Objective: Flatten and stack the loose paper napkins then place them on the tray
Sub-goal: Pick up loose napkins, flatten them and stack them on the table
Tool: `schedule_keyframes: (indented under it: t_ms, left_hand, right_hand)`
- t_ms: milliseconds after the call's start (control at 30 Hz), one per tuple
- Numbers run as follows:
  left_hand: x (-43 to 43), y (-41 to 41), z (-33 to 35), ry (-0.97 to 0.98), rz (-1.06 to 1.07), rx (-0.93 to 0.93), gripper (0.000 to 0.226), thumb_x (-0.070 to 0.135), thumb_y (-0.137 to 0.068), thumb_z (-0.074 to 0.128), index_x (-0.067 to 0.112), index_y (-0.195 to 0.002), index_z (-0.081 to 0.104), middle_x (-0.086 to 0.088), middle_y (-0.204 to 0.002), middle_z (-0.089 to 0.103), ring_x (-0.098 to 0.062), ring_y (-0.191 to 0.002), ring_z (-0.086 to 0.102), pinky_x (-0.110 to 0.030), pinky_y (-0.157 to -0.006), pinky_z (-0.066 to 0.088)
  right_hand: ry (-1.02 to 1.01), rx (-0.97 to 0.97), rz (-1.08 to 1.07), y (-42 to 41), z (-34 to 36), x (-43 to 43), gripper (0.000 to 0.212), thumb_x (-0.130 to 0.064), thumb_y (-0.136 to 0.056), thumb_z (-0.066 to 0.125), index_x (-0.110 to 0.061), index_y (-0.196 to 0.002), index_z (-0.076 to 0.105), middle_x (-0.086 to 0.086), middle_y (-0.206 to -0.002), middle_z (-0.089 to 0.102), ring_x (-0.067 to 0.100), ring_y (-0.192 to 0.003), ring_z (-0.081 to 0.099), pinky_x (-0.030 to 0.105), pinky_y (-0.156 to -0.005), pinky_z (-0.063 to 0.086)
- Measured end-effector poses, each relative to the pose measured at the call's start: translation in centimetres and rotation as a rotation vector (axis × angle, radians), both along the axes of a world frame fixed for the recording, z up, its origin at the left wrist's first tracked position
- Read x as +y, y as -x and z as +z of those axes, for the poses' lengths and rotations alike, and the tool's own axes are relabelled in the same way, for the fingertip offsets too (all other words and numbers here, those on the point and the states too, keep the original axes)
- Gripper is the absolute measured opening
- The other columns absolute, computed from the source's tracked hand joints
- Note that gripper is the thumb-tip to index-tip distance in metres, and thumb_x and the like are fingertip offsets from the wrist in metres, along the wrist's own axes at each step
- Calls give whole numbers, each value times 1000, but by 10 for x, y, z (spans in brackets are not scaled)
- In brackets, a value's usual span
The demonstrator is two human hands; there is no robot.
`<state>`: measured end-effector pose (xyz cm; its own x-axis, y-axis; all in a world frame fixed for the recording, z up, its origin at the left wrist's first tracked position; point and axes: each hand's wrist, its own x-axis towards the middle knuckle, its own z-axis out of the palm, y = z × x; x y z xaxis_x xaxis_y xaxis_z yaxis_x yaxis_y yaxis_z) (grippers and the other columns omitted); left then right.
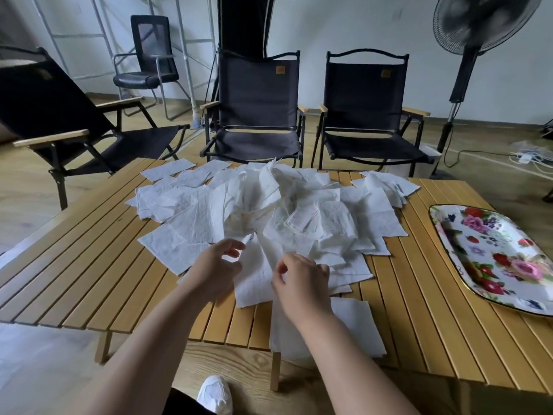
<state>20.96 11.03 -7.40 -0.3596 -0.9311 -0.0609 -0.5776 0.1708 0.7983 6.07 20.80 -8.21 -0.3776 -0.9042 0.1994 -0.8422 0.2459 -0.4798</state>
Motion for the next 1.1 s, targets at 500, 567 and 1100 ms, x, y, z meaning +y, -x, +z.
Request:
schedule_keyframes:
  t_ms: [500,567,1100]
  left_hand:
    - [2,4,0,31,24,-4,34,11,-95,60,27,-125,60,5,-120,62,-11,-93,63,-20,-64,46]
    - [0,2,0,81,24,-16,39,14,-94,64,26,-130,56,2,-126,58,-14,-103,61,-24,-72,46]
    - [28,31,12,-82,-494,191,25,20,-86,77,26,-109,70,3,-98,70,0,-85,63,-22,-82,51]
  right_hand:
    - [56,-22,-22,-5,-2,-10,6,-26,-97,55,-23,-94,60,-7,-96,61,16,-93,54,34,-82,30]
    - [269,-1,65,-1,9,-4,6,-21,-94,60,-20,-88,58,-6,-80,63,17,-78,56,36,-78,38]
    - [385,-572,235,83,54,92,22,-3,-90,71,-22,-100,75,-13,-97,75,7,-99,70,20,-85,57]
